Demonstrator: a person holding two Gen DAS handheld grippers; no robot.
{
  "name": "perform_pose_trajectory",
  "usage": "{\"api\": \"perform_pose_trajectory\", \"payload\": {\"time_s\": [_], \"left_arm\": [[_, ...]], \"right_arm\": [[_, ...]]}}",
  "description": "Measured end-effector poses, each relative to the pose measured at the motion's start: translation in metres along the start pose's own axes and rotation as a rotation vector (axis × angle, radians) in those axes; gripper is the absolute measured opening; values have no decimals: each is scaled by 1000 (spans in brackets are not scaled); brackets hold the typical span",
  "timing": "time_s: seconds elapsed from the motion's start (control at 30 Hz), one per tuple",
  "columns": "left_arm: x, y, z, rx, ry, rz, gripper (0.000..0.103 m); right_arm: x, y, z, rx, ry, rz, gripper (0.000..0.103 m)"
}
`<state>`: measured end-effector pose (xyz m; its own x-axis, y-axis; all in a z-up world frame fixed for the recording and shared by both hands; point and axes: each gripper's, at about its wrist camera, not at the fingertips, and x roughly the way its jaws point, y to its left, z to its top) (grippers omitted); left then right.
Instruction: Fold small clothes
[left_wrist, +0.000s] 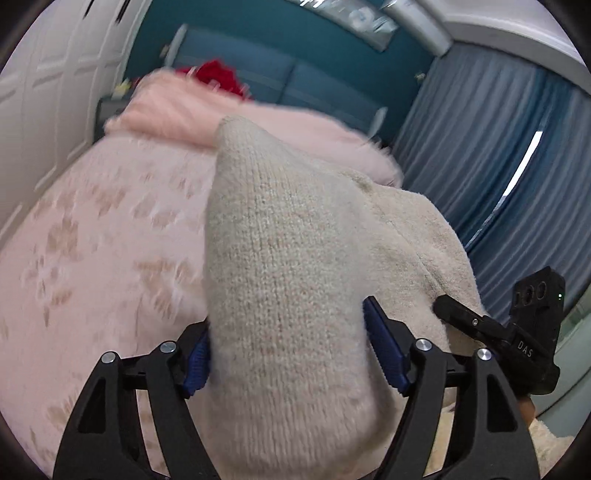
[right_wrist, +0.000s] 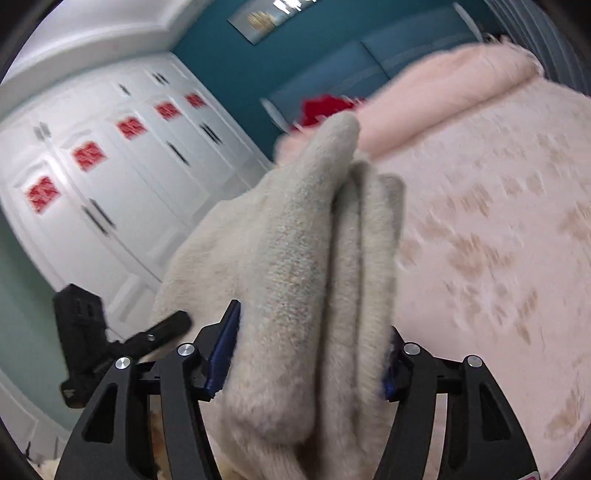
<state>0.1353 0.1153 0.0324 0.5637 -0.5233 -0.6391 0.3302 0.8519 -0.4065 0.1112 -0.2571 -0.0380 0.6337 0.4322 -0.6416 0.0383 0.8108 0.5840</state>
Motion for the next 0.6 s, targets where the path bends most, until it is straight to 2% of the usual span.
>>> {"api": "perform_pose_trajectory", "payload": {"time_s": [0.03,0.07,0.1,0.13,0.2,0.27,0.33,0.37,0.4,0.5,0.53,0.57,0.6], "left_arm": [[22,25,-26,-68,85,82,68],[33,42,-51,-116,145,109,64],[34,53,-71,-152,170,103,64],[30,60,-85,-173,171,97,64],[17,65,-99,-195,144,78,71],[11,65,-95,-222,114,54,73],[17,65,-85,-249,97,23,84],[20,66,-80,-268,87,21,90],[30,72,-75,-286,82,15,90],[63,83,-71,-334,146,31,91],[76,89,-73,-356,189,48,90],[88,94,-78,-382,231,55,84],[97,98,-82,-410,261,25,71]], "right_arm": [[11,-25,-18,53,51,-46,59],[13,-42,-34,101,69,-58,57],[9,-56,-45,135,68,-53,58],[4,-64,-52,157,60,-44,58],[1,-72,-54,188,54,-26,69],[7,-73,-45,199,58,-1,73],[20,-63,-32,208,68,25,78],[30,-59,-27,215,89,39,86],[43,-56,-23,219,121,45,88],[87,-57,-27,228,246,-18,88],[98,-58,-30,234,266,-30,88],[101,-54,-30,217,243,-42,89],[103,-46,-24,178,233,-21,68]]}}
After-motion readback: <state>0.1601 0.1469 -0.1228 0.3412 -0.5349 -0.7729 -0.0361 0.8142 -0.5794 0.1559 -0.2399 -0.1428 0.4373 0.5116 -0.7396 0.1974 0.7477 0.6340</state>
